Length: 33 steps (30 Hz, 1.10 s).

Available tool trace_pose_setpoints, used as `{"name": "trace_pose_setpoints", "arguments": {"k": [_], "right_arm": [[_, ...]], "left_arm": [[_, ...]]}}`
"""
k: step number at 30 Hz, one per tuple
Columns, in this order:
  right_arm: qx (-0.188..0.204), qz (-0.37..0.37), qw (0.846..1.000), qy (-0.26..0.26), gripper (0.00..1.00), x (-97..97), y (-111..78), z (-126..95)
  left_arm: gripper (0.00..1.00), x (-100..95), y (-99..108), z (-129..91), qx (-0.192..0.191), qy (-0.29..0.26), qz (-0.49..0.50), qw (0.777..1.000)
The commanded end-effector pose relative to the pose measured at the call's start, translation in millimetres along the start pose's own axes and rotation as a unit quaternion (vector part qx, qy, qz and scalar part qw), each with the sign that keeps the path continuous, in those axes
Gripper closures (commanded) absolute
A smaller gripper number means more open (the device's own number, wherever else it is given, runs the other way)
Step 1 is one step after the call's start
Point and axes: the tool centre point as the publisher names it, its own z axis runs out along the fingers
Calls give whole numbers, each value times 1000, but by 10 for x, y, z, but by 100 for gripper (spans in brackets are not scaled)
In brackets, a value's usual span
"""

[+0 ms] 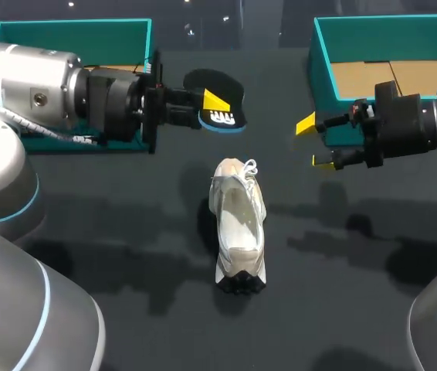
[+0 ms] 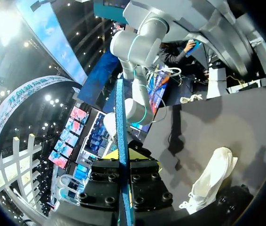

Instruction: Take the shoe out of the shoebox, open the shoe tongue, remove and reinsert the insole, then place the shoe into the shoebox

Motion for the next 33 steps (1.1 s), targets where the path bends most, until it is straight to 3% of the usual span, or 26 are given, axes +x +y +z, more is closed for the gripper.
{"name": "trace_pose_setpoints", "arguments": {"k": [1,8,31,33], "right_arm": [[3,2,1000,9,0,-4,28,4],[2,18,998,55,0,38,104,28],[0,10,998,58,0,70,125,35],[0,10,998,58,0,70,125,35]], "left_arm": [[100,112,13,42,3,-16,18,1000],[100,328,100,27,-5,-26,61,998],[100,328,100,27,-5,-26,61,998],[100,395,91,-17,-7,-30,99,995]]}}
